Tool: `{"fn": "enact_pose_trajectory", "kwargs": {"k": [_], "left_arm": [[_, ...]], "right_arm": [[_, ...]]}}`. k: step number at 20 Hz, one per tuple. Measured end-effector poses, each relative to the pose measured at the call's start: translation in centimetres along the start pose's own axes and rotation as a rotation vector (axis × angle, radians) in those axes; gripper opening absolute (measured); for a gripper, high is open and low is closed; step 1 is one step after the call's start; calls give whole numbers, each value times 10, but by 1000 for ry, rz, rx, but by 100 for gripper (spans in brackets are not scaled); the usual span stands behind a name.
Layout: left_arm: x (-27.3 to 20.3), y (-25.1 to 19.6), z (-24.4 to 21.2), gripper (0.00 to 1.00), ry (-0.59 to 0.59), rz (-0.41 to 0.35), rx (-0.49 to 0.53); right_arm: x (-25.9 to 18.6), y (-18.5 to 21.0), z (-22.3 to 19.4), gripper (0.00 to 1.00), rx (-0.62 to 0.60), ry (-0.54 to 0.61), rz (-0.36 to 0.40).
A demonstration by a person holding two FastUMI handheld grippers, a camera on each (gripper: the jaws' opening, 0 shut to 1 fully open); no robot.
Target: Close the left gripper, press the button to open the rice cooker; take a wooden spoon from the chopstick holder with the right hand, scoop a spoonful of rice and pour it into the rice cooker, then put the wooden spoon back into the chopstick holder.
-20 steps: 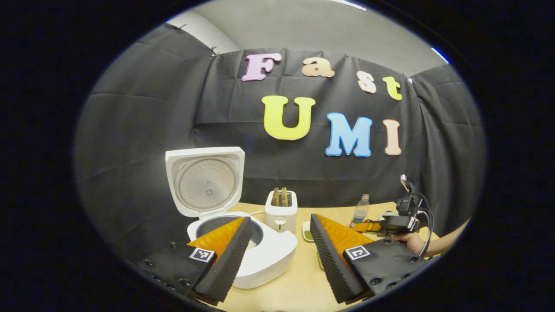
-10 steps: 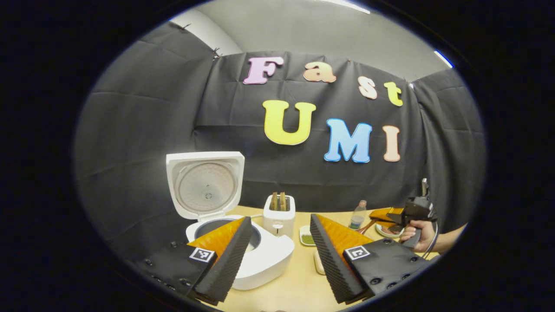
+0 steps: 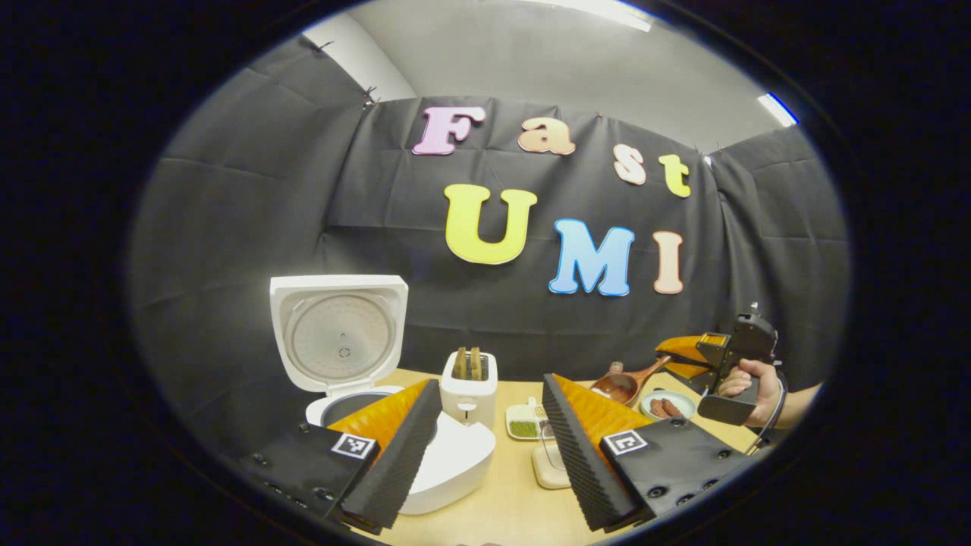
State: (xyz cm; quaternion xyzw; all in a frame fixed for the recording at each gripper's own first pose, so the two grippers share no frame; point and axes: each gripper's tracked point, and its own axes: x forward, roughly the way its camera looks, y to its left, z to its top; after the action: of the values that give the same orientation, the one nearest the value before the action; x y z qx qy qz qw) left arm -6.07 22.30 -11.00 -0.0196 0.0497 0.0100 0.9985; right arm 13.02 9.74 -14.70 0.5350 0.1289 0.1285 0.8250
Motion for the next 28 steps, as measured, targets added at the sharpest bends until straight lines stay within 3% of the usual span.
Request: {"fn": "enact_pose_trajectory", "kwargs": {"k": [3, 5, 7, 10, 12, 13, 24, 28], "left_arm": [[-4, 3, 0, 90, -1, -8, 4], [-6, 5, -1, 96, 1, -15, 0], [-8, 9, -1, 90, -4, -19, -4], [-15, 12, 3, 90, -22, -37, -1], [-18, 18, 0, 96, -24, -41, 16], [-19, 21, -3, 90, -25, -42, 19], [-42, 57, -10, 94, -30, -33, 21], [-50, 64, -16, 90, -28, -21, 14]], "right_arm": [[-1, 21, -5, 7, 3, 3, 32], [1, 36, -10, 7, 1, 13, 52], [4, 50, -18, 7, -8, 25, 70], [9, 66, -30, 7, -9, 31, 87], [12, 76, -41, 7, -4, 49, 99], [15, 80, -45, 7, -10, 57, 102], [70, 129, -130, 7, -96, 196, 157], [101, 142, -171, 7, -146, 265, 174]]}}
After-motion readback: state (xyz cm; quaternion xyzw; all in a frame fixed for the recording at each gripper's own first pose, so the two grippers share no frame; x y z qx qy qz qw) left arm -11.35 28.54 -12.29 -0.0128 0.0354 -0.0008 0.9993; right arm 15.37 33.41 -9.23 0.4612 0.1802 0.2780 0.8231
